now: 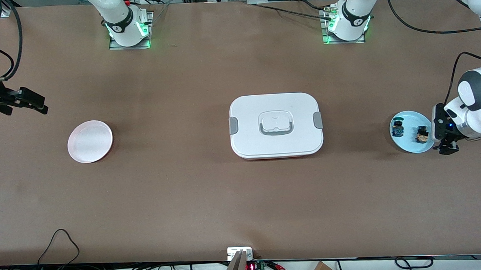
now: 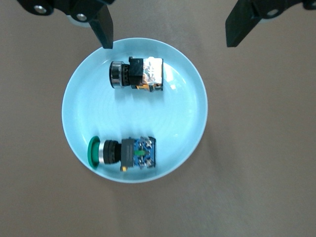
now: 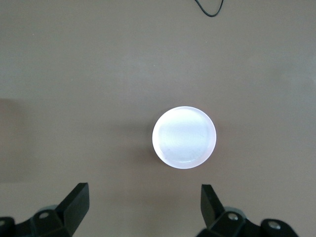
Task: Transfer orange switch to right arm and place
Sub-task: 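Lower the left gripper onto the orange switch in the dish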
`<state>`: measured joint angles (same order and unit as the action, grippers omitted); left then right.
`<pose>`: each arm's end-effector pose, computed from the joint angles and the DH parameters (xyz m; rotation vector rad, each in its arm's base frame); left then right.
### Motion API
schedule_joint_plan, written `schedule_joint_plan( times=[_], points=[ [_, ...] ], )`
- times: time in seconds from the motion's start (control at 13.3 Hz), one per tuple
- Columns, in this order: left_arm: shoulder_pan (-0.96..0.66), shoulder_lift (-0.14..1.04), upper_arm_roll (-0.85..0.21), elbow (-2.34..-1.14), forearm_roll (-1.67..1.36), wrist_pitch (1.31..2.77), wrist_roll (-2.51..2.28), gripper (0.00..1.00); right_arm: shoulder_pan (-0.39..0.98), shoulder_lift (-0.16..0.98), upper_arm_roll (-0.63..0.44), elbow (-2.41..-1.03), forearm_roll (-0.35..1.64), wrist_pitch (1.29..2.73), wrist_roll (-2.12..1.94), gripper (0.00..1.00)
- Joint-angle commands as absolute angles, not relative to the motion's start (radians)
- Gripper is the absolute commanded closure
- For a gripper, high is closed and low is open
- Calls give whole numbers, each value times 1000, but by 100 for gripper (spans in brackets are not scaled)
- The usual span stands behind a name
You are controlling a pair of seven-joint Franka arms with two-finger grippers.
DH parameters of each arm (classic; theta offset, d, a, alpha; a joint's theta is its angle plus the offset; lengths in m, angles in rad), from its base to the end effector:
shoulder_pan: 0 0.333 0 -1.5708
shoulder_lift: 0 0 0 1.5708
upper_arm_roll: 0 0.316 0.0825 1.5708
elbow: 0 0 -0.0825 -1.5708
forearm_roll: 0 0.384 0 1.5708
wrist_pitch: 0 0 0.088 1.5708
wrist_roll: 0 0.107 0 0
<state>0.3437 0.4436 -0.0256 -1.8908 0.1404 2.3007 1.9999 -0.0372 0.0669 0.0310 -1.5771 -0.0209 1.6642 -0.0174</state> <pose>0.5963 0.2003 0.2674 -1.9771 2.4283 0.1529 0.5826 -0.0062 0.5918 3.1224 0.0201 0.0312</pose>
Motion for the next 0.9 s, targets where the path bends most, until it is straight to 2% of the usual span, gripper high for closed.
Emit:
schedule_joint_plan(
  times=[0.0,0.45,0.83],
  points=[
    [387,428,-43,-1992,155,2426,2033,0,-31,66,35,-1557,-35,1646,-15,0],
    [414,488,-46,-2029,146,2572,2033,0,-41,75,28,-1559,-32,1614,-20,0],
    [434,522,-55,-2028,141,2597,2023,0,-37,69,29,-1562,-25,1606,-20,0]
  ],
)
